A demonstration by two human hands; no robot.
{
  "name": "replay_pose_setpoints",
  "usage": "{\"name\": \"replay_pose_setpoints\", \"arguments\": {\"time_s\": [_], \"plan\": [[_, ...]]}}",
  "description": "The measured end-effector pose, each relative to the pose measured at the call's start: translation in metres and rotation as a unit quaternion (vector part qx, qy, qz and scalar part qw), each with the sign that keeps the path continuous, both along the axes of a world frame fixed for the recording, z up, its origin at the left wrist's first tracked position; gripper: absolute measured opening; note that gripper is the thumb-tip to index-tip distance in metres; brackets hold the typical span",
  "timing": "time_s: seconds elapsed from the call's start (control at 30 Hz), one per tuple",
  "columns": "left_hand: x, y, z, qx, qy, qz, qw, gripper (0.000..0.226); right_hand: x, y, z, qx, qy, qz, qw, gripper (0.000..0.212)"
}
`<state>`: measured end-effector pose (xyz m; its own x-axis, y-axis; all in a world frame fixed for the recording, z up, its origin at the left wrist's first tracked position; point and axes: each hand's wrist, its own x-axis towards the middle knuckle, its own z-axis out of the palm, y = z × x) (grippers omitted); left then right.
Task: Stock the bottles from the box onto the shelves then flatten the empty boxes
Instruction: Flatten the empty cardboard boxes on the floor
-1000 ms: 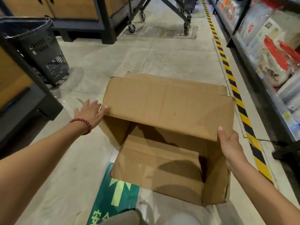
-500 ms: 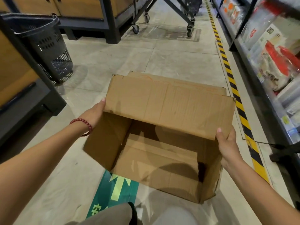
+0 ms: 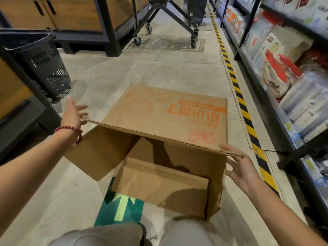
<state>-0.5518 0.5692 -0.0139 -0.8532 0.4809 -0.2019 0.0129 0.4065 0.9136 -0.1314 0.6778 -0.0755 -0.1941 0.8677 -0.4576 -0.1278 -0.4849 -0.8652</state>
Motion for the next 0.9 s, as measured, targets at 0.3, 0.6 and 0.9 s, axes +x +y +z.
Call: {"name": "replay_pose_setpoints", "arguments": {"time_s": [0.3, 0.6, 0.9], "plan": [[0.031, 0.009, 0.024, -0.154, 0.28, -0.2, 0.926, 0.047, 0.001, -0.012, -0.022, 0.054, -0.127, 0.135, 0.981, 0.078], [0.136, 0.052, -0.04, -0.265, 0.375, -0.448, 0.767, 0.092, -0.076, -0.052, -0.04, 0.115, -0.202, 0.118, 0.965, 0.083], [0.118, 0.062, -0.049, -0.345, 0.428, -0.423, 0.72, 0.097, -0.167, -0.11, -0.018, -0.034, -0.029, 0.424, 0.905, 0.061]]}}
